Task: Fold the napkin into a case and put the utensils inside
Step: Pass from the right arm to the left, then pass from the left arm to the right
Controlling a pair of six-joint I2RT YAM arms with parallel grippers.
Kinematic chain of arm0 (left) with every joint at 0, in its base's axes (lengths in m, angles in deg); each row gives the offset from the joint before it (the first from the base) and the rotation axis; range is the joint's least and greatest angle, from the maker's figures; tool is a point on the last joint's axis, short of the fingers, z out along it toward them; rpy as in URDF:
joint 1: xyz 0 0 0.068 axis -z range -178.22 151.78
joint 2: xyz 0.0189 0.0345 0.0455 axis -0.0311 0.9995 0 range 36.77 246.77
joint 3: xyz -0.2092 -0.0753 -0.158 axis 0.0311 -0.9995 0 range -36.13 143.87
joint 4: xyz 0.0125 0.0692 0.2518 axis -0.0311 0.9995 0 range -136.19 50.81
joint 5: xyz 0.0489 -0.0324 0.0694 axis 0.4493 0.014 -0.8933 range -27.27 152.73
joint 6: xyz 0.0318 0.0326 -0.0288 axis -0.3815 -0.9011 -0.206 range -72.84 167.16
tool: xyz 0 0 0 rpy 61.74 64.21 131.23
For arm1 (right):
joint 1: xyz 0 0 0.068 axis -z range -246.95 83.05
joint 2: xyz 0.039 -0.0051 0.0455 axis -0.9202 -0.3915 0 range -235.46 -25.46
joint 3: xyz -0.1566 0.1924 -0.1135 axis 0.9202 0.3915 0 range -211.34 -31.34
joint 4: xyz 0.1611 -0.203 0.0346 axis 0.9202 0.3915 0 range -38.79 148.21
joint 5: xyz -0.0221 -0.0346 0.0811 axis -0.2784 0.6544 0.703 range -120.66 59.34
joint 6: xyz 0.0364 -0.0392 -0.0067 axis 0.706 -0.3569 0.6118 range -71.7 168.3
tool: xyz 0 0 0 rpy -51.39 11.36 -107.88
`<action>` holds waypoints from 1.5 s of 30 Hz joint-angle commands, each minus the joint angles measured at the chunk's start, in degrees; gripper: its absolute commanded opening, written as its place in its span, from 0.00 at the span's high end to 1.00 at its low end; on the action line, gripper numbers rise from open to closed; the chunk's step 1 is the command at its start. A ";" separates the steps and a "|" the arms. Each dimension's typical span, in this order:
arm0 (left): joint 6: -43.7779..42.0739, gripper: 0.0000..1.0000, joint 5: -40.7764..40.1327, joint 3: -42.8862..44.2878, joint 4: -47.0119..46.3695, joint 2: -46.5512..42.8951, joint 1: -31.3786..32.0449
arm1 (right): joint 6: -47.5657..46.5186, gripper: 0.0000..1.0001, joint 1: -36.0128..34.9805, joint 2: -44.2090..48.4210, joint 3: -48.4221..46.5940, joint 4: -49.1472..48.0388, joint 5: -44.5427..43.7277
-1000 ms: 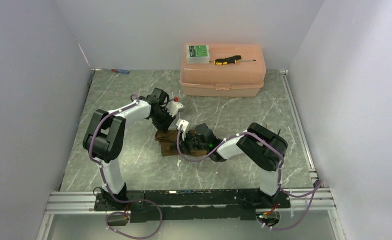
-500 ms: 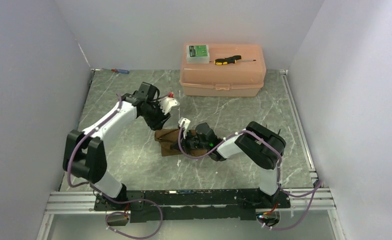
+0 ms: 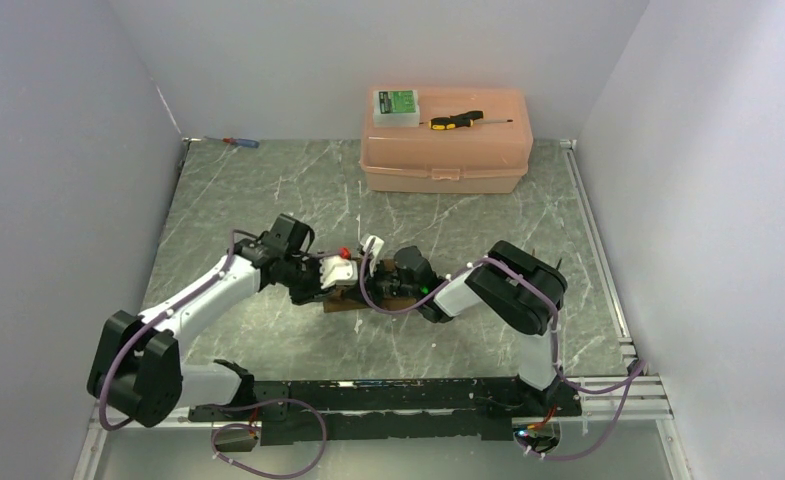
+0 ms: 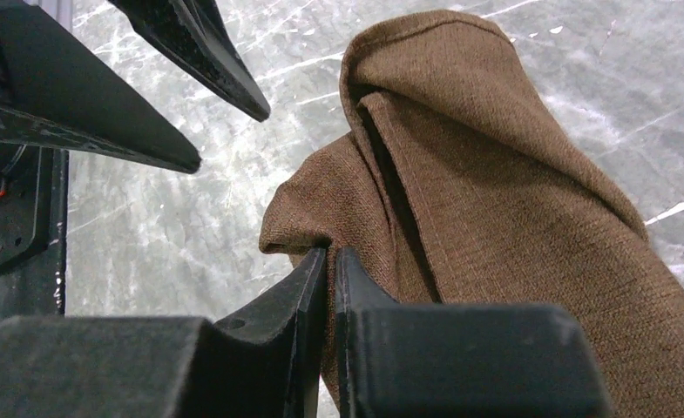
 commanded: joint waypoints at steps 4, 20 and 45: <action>-6.60 0.58 3.20 -9.44 -18.36 -6.83 1.85 | 3.66 0.86 1.40 -0.66 2.06 -8.53 3.31; -7.15 0.76 1.52 -13.51 -32.28 -2.02 3.75 | 7.94 0.76 3.05 -2.57 2.73 -14.46 8.62; 3.67 0.97 -0.74 -11.14 -29.74 -1.73 3.76 | -1.73 0.46 4.42 -0.51 4.54 -25.09 10.52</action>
